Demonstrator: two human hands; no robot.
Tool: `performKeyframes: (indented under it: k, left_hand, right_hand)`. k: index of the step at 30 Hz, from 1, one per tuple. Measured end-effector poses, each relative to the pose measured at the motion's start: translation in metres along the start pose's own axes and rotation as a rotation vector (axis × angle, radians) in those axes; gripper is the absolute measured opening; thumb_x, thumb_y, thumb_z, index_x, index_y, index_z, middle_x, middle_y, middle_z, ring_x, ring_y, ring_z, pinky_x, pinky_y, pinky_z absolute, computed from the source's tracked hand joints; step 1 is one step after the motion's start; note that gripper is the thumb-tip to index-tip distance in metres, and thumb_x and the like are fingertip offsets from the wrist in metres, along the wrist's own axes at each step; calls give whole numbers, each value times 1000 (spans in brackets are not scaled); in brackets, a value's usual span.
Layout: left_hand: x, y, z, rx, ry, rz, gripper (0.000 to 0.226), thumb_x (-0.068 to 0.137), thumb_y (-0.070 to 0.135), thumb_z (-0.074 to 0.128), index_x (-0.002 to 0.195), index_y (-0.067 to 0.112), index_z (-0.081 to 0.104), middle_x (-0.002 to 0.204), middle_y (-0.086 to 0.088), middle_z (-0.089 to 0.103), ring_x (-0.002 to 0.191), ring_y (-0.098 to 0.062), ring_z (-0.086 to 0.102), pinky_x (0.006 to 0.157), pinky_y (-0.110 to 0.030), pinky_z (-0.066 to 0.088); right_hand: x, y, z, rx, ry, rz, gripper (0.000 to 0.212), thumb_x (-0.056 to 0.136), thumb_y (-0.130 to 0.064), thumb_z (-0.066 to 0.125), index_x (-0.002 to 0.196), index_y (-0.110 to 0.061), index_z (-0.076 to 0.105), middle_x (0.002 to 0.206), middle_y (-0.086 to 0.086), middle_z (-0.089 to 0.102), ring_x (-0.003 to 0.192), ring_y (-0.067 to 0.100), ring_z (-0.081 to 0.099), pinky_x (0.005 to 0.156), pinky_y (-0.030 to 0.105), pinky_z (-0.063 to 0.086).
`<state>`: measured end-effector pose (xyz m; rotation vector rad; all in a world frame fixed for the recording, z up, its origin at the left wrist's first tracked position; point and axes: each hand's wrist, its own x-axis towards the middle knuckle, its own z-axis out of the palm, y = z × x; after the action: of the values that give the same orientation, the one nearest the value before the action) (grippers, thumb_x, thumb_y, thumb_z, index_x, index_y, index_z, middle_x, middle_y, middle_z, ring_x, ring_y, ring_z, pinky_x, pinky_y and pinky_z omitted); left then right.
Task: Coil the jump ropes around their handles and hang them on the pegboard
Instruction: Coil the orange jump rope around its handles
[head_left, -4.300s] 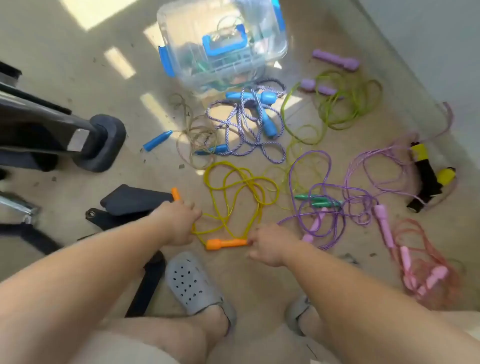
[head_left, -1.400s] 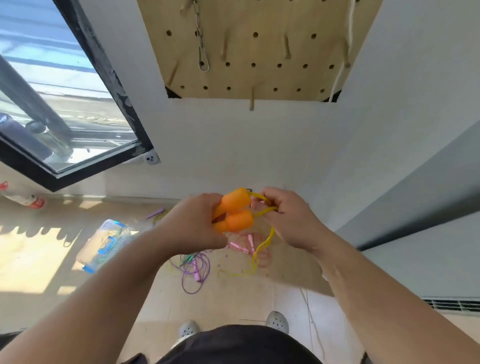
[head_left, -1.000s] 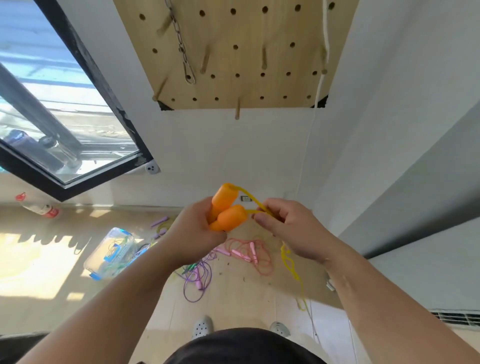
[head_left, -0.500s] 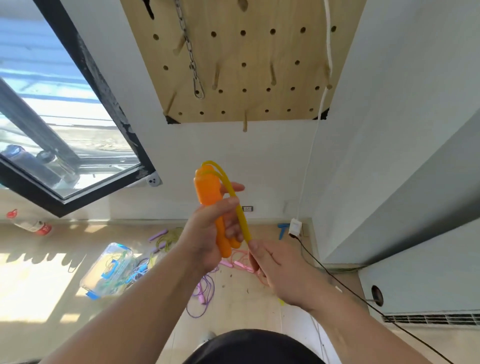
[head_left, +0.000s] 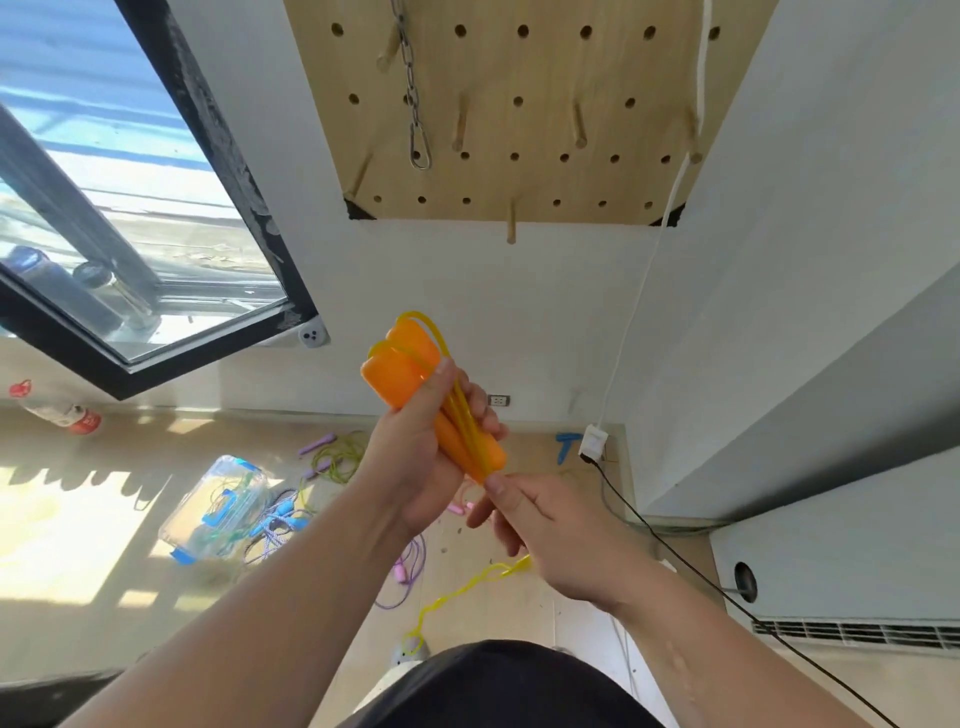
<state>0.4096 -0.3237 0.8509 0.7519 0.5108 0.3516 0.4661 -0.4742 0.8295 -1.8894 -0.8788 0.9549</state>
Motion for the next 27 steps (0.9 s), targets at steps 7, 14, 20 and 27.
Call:
performKeyframes:
  k: [7,14,20,27]
  left_hand:
    - [-7,-1,-3,70,17,24,11,89,11,70,85,14,60,78,-14,65,80,-34,69,90,-54,52]
    - [-7,-9,3,210,86,30,32,93,28,57,119,10,57,122,-13,73,109,-23,72,99,-56,51]
    - [-11,-30,15,306,101,-3,40,82,46,71,117,29,72,126,-1,71,107,-26,70,77,-45,61]
    - [-6,-34,8,428,139,-78,55,76,52,72,127,34,66,117,7,75,111,-15,71,100,-48,49]
  right_hand:
    - [6,9,-3,25,-54,11,30,101,-54,38,109,-34,60,58,-21,55,56,-2,53,64,21,37]
    - [13,19,-13,65,-17,-66,37,104,-39,49,140,-45,42,91,-6,64,68,4,62,67,26,51]
    - [25,17,-20,5,42,-162,35,95,-55,58,129,-47,51,96,-21,66,75,0,64,70,24,48]
    - [26,16,-38,129,69,-171,25,104,-38,49,112,-22,66,80,15,66,65,16,61,65,29,49]
